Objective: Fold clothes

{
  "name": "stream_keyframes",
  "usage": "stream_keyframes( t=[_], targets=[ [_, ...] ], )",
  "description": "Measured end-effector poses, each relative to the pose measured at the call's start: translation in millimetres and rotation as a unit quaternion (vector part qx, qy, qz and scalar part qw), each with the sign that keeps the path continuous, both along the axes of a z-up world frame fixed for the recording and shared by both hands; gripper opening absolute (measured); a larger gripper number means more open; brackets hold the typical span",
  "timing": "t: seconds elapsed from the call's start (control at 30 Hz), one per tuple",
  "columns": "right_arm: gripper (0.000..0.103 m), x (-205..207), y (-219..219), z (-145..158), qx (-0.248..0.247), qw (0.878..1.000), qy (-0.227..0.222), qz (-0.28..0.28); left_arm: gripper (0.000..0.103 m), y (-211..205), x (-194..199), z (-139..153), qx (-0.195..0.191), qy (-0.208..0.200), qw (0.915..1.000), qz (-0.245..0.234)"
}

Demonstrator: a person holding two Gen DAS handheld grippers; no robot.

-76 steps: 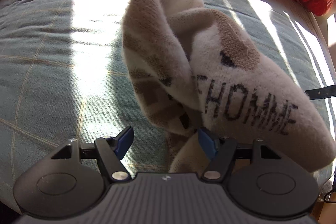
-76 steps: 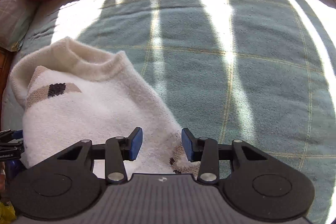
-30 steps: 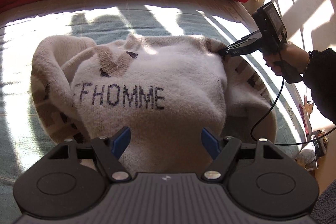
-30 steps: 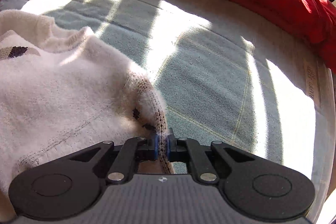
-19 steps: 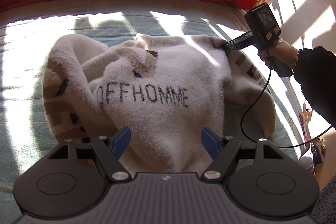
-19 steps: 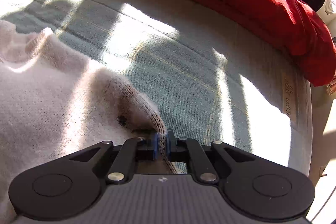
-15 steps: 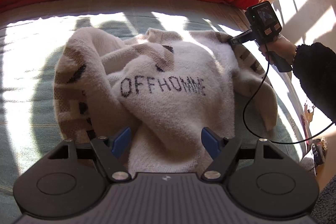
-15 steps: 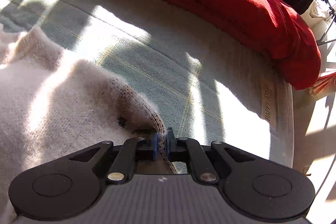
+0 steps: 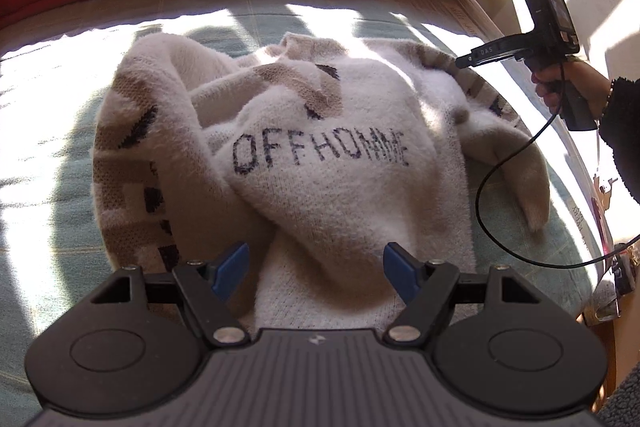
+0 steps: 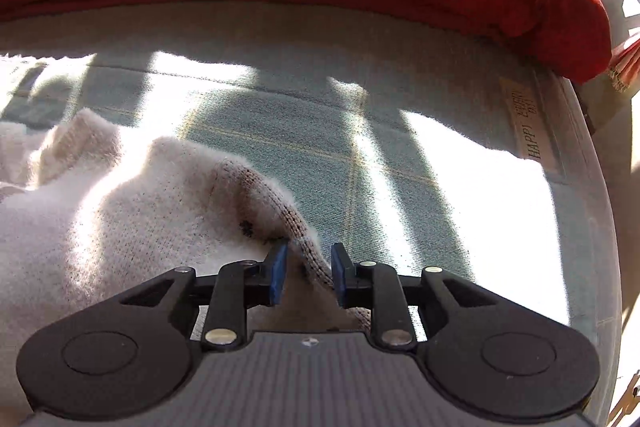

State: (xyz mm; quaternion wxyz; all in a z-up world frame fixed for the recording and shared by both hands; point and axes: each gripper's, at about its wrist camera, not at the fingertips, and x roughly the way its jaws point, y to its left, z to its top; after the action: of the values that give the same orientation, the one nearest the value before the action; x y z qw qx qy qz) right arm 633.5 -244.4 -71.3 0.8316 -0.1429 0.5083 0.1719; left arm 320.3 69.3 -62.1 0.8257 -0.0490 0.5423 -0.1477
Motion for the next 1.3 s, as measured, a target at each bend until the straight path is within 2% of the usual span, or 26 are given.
stream_keyframes(
  t=[0.17,0.27,0.37,0.5,0.6,0.7,0.8,0.83,0.87,0.9,0.93,1.03,1.2,1.3],
  targets=[
    [0.038,-38.7,-68.6,27.0,0.056,0.994,0.005,-0.089,0.074,-13.1,6.4,-1.1,-0.006,-0.009,0.9998,-0.017],
    [0.041,-68.1,-113.9,19.7,0.054,0.987,0.015,-0.149,0.074,-21.6,9.5,-2.5,-0.009,-0.010,0.9995,-0.028],
    [0.043,-96.6,-156.4,-3.4,0.088,0.972,0.049,-0.214,0.074,-33.0,10.9,-4.1,-0.011,-0.007,0.9990,-0.043],
    [0.045,-121.5,-181.1,-30.5,0.134,0.955,0.068,-0.257,0.076,-51.8,9.6,-4.9,-0.003,-0.006,0.9976,-0.069],
    [0.050,-126.8,-182.3,-44.7,0.149,0.948,0.068,-0.274,0.076,-63.2,8.3,-4.2,0.002,-0.006,0.9962,-0.087],
    [0.050,-127.4,-177.2,-55.6,0.175,0.939,0.083,-0.283,0.076,-72.4,6.9,-4.1,0.003,-0.005,0.9950,-0.100],
    [0.050,-129.3,-169.3,-56.0,0.181,0.942,0.089,-0.268,0.076,-79.8,6.5,-4.6,0.001,-0.005,0.9944,-0.106],
    [0.046,-129.6,-168.3,-54.8,0.183,0.943,0.090,-0.262,0.076,-81.5,6.6,-4.8,-0.002,-0.004,0.9944,-0.106],
    [0.032,-129.8,-167.2,-52.9,0.184,0.944,0.091,-0.256,0.076,-83.1,6.5,-4.7,-0.006,-0.003,0.9943,-0.106],
    [0.023,-129.5,-165.9,-48.0,0.180,0.948,0.088,-0.246,0.076,-84.6,6.4,-4.5,-0.010,-0.003,0.9942,-0.107],
    [0.018,-129.2,-164.5,-43.1,0.175,0.952,0.086,-0.236,0.076,-86.0,6.2,-4.1,-0.010,-0.004,0.9939,-0.110],
    [0.017,-127.2,-161.9,-23.1,0.136,0.965,0.054,-0.218,0.076,-90.0,5.6,-2.9,-0.009,-0.007,0.9930,-0.117],
    [0.017,-100.5,-177.5,11.9,0.077,0.973,-0.017,-0.219,0.076,-89.4,7.3,0.5,-0.001,-0.016,0.9927,-0.120],
    [0.016,-76.8,-175.7,22.5,0.022,0.977,-0.053,-0.203,0.076,-87.3,11.0,1.8,-0.001,-0.018,0.9933,-0.114]
  ],
)
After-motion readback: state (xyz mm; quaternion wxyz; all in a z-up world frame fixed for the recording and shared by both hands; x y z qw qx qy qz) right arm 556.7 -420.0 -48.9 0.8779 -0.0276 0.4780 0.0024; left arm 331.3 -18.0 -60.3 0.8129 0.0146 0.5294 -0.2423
